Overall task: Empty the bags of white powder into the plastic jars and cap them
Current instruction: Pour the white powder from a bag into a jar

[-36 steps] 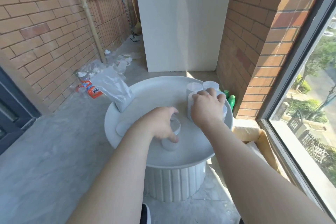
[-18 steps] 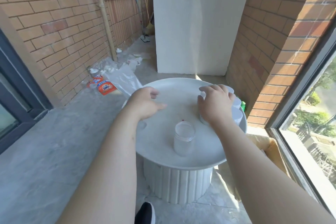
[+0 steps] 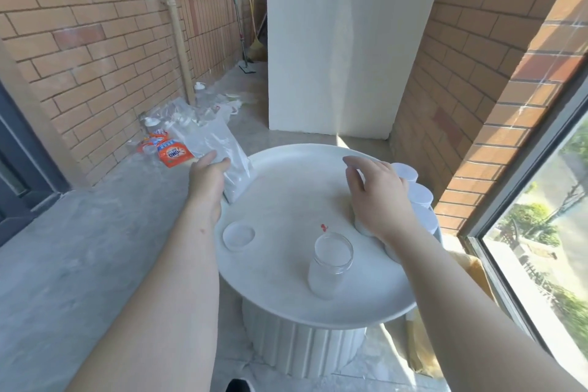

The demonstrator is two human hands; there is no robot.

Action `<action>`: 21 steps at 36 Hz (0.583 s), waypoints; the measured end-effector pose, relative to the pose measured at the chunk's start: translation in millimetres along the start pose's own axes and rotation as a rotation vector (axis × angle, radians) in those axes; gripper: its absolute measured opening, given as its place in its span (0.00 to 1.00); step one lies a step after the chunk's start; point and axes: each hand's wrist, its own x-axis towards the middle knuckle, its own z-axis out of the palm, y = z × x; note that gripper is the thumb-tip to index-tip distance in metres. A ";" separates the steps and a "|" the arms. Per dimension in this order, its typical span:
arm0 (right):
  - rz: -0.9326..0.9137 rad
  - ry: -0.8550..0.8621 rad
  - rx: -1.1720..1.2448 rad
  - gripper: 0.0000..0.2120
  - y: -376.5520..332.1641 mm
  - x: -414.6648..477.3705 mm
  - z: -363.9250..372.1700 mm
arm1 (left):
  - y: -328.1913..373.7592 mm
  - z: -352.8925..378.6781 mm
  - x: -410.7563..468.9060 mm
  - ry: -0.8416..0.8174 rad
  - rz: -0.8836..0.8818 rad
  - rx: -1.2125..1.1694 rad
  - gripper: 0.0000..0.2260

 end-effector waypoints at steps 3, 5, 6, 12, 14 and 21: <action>-0.034 0.041 0.049 0.15 4.7 -1.0 -0.2 | -7.6 7.8 8.7 0.006 -0.018 -0.054 0.25; -0.080 0.056 0.040 0.14 8.6 -2.3 0.2 | -13.5 11.0 10.0 0.027 -0.018 -0.061 0.25; -0.098 0.060 0.031 0.14 10.7 -3.0 -0.1 | -16.5 12.4 9.4 0.036 -0.006 -0.050 0.26; -0.155 0.097 0.007 0.13 20.0 -5.1 -8.1 | -21.7 22.1 4.4 0.136 0.058 -0.002 0.22; -0.156 0.117 0.023 0.13 21.4 -5.0 -13.2 | -21.5 24.7 0.5 0.132 0.089 0.023 0.19; -0.109 0.155 0.051 0.13 26.7 -4.1 -32.3 | 3.7 47.6 -26.4 -0.160 0.179 0.116 0.17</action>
